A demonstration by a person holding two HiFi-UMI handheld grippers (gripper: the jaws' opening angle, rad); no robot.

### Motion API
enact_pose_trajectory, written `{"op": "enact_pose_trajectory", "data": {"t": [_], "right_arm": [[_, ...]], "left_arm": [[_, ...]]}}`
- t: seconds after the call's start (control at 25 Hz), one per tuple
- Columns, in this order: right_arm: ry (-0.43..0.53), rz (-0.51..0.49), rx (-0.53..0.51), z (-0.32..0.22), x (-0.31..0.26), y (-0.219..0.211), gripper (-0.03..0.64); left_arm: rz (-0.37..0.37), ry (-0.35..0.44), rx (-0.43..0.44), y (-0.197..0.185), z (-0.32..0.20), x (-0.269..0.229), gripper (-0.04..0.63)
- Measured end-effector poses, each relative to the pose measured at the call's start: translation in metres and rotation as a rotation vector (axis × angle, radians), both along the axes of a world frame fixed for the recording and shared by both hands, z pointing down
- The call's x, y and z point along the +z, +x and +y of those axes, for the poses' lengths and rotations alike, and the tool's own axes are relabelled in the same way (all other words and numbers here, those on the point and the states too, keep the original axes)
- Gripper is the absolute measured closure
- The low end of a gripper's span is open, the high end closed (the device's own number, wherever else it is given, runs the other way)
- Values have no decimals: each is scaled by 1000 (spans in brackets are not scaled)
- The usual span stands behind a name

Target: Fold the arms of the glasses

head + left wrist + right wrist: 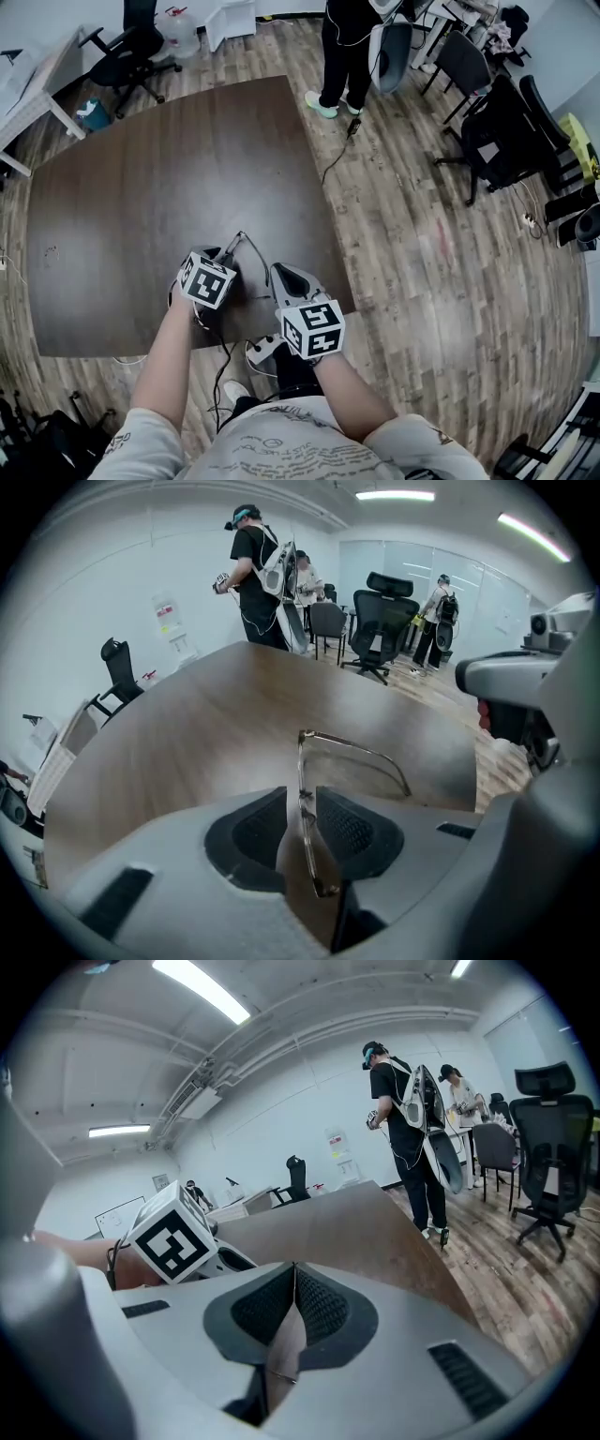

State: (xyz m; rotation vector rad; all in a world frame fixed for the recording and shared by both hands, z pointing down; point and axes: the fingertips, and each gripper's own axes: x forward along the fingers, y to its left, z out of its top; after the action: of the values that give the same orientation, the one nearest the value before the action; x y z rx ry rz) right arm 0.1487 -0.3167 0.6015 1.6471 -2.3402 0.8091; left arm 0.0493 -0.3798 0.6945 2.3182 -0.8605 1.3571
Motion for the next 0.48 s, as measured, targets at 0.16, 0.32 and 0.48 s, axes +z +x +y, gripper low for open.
{"op": "enact_pose_trajectory", "data": {"t": [0.16,0.32,0.48], "right_arm": [[-3,-3,6,-5,2,6,600],[-7,-13,16,-7,4,14,600],[-4,-16,8,-9,1,14,600]], "left_arm": [[-67,-47,13,-2,0,18,494],[-100,-64,16,1,0,21,538],[-89,-44,20,4,-2,13,552]]}}
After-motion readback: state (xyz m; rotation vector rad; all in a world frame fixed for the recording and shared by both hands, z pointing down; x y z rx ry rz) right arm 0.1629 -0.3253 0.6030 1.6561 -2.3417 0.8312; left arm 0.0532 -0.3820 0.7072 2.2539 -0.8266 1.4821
